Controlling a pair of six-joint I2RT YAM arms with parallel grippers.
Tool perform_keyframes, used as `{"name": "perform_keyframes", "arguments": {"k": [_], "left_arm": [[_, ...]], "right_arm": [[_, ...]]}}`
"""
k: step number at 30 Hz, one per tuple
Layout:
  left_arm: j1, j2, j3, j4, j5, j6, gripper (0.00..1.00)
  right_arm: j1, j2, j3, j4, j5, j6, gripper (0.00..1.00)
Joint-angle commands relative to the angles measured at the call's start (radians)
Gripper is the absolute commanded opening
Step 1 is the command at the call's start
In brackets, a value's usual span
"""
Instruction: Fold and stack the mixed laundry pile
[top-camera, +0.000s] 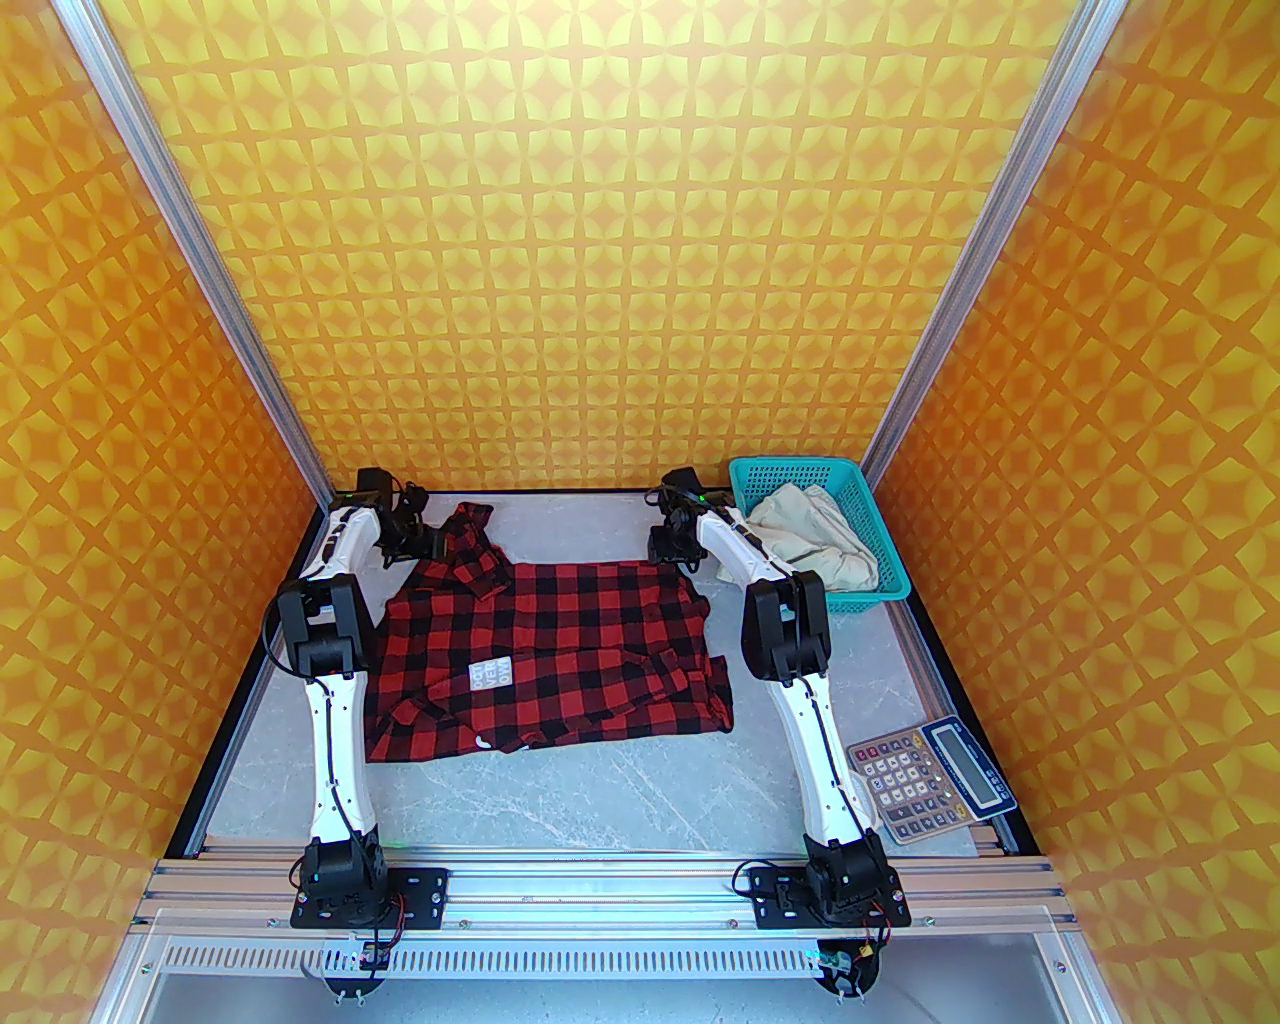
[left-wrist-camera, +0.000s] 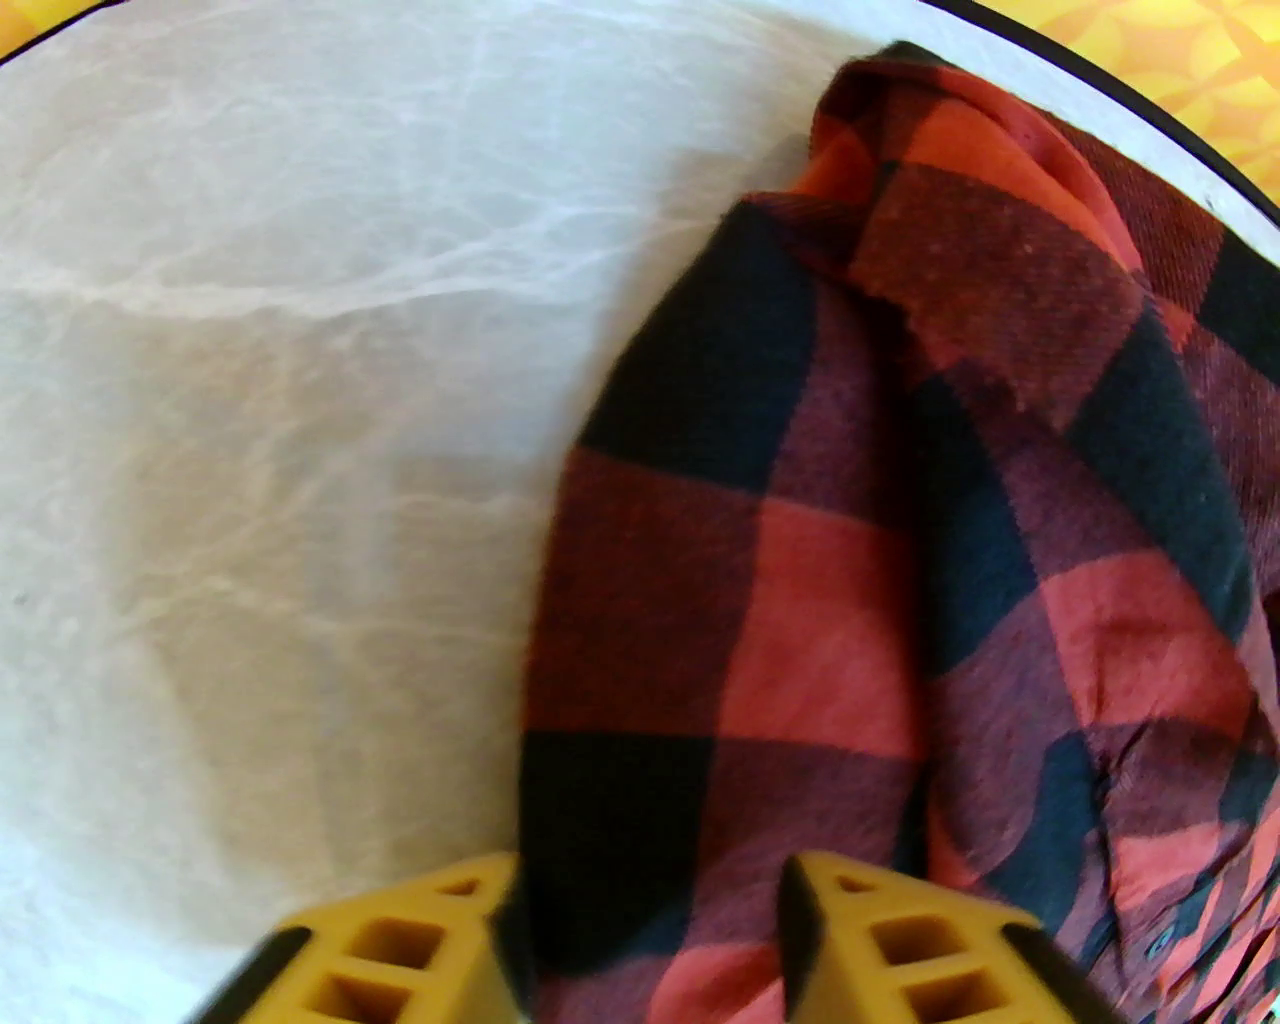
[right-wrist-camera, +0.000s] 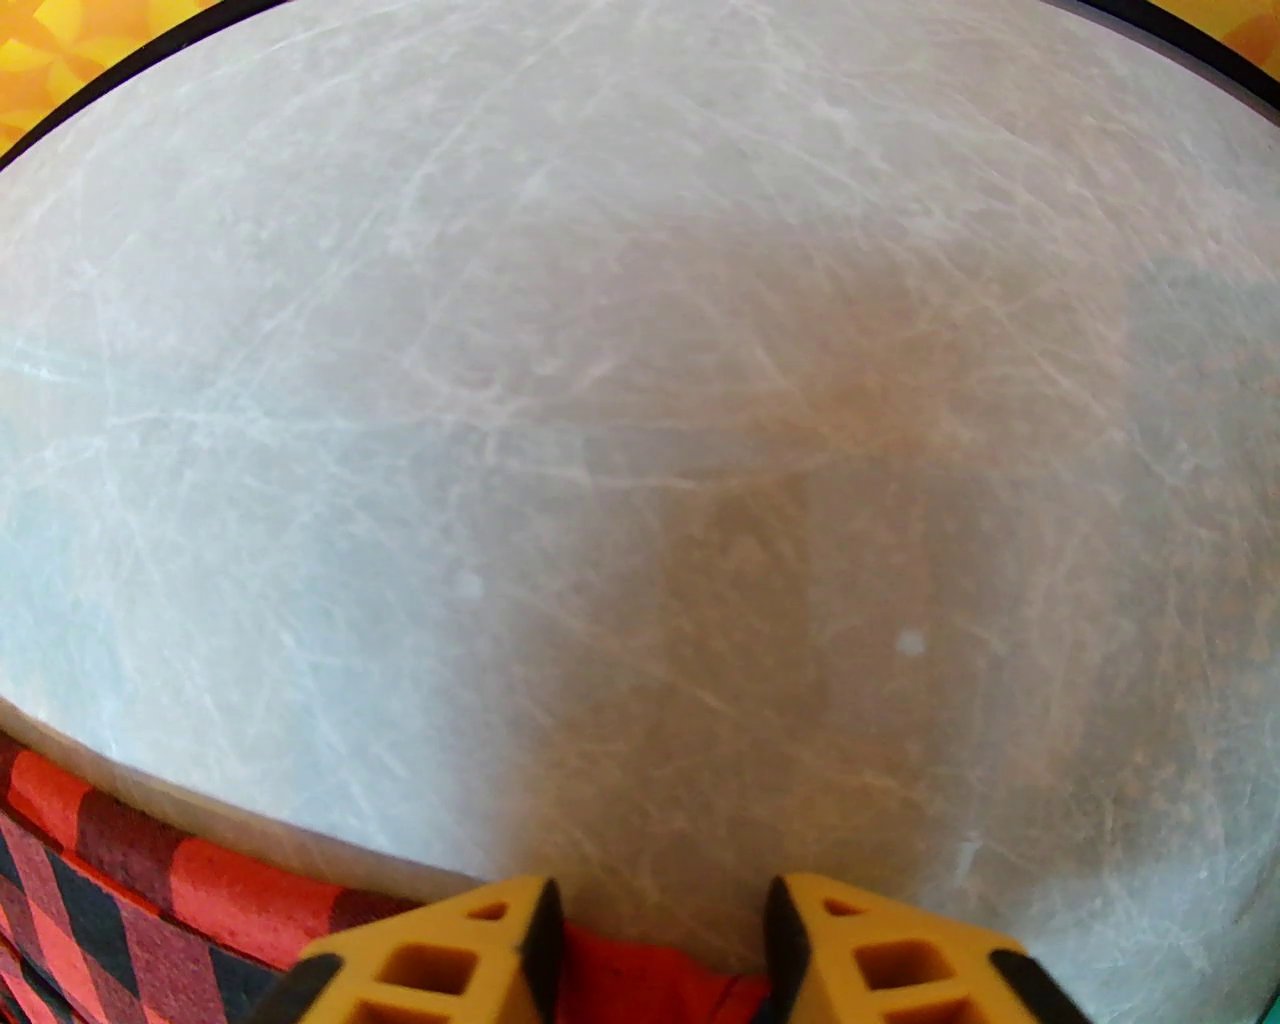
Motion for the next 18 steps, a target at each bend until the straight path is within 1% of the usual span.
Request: {"name": "perform_keyframes", "arguments": {"k": [1, 5, 7, 11, 13, 18], "left_arm": [[-0.027, 0.013, -0.026, 0.016, 0.055, 0.002, 0.26], [-0.025, -0.068, -0.126, 0.134, 0.087, -0.003, 0.10], [-0.021, -0.111, -0.177, 0.193, 0.115, -0.010, 0.00], [-0.015, -0.186, -0.262, 0.276, 0.177, -0.028, 0.00], [-0.010, -0.227, -0.309, 0.319, 0.187, -0.035, 0.00], [0.012, -0.325, -0.422, 0.418, 0.245, -0.053, 0.00]], "right_arm": [[0.006, 0.027, 0.022, 0.001, -0.042, -0.001, 0.29], [0.006, -0.005, 0.018, -0.010, -0.022, -0.025, 0.16], [0.007, -0.021, 0.015, -0.010, -0.017, -0.029, 0.11], [0.007, -0.049, 0.009, -0.006, -0.046, -0.011, 0.01], [0.007, -0.064, 0.000, -0.003, -0.051, -0.003, 0.00], [0.005, -0.130, -0.064, 0.023, -0.042, -0.003, 0.00]]}}
